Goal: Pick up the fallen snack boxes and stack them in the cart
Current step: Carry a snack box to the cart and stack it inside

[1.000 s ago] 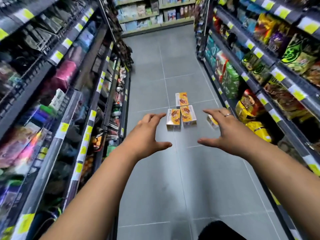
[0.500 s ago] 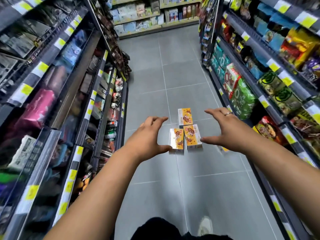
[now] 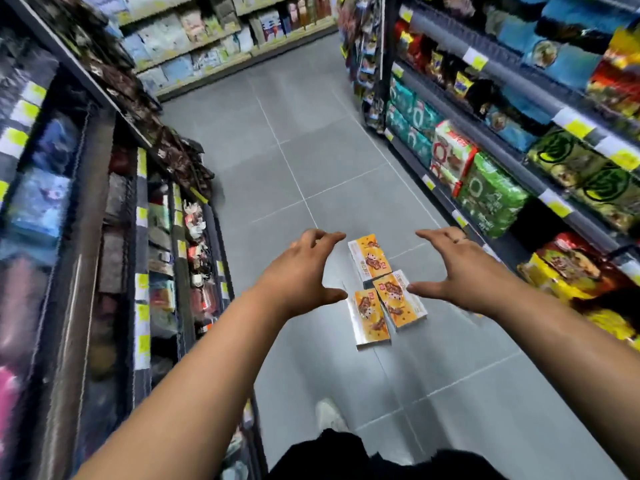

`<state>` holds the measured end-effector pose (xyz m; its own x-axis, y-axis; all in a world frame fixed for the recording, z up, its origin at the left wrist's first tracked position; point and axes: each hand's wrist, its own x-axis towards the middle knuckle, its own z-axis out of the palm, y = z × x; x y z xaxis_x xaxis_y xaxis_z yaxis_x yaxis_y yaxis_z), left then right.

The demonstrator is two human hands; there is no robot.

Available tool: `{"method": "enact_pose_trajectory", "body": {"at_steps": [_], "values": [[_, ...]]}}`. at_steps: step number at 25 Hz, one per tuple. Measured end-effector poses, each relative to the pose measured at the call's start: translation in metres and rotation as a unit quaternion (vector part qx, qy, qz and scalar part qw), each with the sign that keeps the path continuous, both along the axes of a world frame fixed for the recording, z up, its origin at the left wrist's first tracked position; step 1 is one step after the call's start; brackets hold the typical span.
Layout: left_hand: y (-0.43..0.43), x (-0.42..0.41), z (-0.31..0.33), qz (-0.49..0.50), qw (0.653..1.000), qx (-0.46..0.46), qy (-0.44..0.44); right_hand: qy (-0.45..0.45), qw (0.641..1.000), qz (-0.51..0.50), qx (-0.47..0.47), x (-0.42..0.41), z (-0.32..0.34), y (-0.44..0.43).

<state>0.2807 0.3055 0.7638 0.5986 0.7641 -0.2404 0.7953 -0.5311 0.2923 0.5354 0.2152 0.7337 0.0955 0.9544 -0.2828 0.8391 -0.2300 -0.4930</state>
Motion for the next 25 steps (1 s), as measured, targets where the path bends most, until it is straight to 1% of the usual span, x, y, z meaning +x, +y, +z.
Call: {"method": "enact_pose_trajectory", "body": {"at_steps": [5,7,11,14,17,19,23,25], "values": [[0.131,0.006,-0.006,-0.104,0.994,-0.001,0.041,0.019,0.995,-0.102,-0.007,-0.023,-0.008,0.069],[0.168,0.022,-0.008,-0.137,0.989,0.002,0.047,0.017,0.992,-0.127,-0.012,-0.020,-0.013,0.091],[0.237,0.059,-0.015,-0.186,0.982,-0.004,0.027,0.012,0.985,-0.173,-0.016,0.003,-0.019,0.145],[0.278,0.078,-0.021,-0.208,0.977,-0.009,0.039,0.013,0.982,-0.187,-0.029,0.014,-0.018,0.185],[0.330,0.100,-0.029,-0.250,0.967,-0.002,0.052,0.014,0.975,-0.221,-0.028,0.020,-0.023,0.227],[0.366,0.117,-0.036,-0.285,0.957,-0.009,0.059,0.018,0.966,-0.256,-0.031,0.019,-0.030,0.251],[0.432,0.156,-0.061,-0.376,0.924,-0.016,0.061,0.023,0.941,-0.335,-0.045,0.008,-0.055,0.297],[0.468,0.178,-0.080,-0.430,0.900,-0.024,0.066,0.028,0.913,-0.404,-0.052,0.002,-0.076,0.318]]}}
